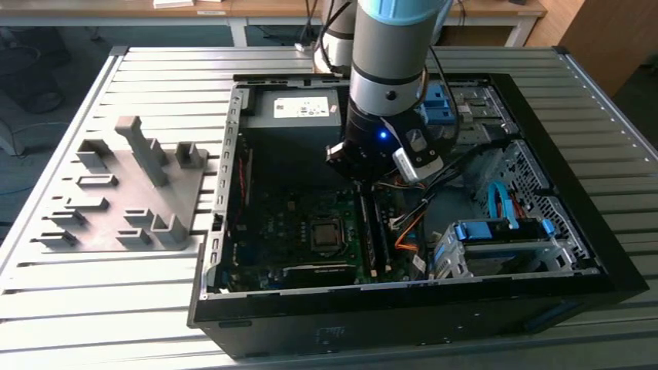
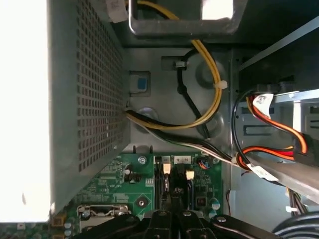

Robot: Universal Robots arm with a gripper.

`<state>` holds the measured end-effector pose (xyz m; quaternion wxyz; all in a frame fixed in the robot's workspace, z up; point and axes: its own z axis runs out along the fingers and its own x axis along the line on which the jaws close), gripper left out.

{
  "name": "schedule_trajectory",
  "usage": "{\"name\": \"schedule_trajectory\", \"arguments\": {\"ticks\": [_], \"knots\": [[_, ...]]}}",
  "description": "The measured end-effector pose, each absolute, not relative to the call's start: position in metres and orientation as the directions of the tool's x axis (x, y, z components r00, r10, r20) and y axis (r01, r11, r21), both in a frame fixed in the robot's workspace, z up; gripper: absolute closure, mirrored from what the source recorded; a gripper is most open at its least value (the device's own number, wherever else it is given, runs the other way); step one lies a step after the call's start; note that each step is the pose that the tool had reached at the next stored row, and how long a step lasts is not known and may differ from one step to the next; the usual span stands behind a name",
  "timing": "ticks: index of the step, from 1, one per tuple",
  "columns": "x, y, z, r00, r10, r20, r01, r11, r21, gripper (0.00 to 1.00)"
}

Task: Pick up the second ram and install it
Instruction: 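Press down the second ram until it locks into place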

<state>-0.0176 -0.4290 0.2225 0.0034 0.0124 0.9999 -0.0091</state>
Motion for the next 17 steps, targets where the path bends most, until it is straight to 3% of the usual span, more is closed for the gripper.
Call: {"name": "schedule_trajectory", "arguments": {"ticks": [6,17], "knots": [[-0.018,-0.429,0.214,-1.000,0.025,-0.007,0.025,0.999,-0.020,0.90],[-0.018,-0.444,0.230,-1.000,0.024,-0.011,0.024,1.000,-0.019,0.90]]}}
